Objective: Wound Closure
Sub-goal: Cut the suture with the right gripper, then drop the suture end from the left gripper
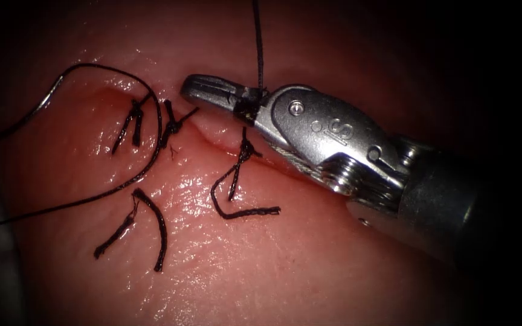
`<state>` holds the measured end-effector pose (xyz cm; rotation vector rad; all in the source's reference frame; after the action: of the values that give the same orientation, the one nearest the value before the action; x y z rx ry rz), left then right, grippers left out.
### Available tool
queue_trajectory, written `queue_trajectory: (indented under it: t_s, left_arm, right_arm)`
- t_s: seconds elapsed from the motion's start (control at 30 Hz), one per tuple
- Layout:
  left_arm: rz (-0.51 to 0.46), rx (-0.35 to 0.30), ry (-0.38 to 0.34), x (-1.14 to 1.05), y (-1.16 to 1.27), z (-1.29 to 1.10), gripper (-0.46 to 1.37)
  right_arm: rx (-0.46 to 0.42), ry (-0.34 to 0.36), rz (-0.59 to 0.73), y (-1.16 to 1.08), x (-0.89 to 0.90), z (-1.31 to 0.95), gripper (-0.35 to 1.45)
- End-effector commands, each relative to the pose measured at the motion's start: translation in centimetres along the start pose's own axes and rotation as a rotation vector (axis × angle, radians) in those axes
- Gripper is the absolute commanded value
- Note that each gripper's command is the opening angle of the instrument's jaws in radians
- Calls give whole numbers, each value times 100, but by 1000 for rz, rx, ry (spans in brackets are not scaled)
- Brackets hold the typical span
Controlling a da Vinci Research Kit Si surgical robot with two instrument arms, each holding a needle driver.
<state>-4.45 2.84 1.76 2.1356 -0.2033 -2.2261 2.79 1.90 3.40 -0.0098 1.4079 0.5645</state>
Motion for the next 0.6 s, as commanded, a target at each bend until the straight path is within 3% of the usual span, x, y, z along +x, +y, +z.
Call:
queue_trajectory:
  t_s: [0.03, 0.13, 0.2, 0.6]
  left_arm:
    - [-1, -3, 0, 0, 0, 0, -35]
    - [-1, -2, -1, 0, 0, 1, -35]
    - [0, -1, -2, -1, 0, 2, -35]
    - [22, 25, -28, -12, 12, 33, -35]
  right_arm:
    - [-15, -9, -4, 4, 0, -6, 73]
    - [-58, -27, -17, 18, -2, -24, 104]
    - [-87, -39, -24, 25, -3, -35, 115]
    - [-177, -95, -56, 71, 2, -130, 116]
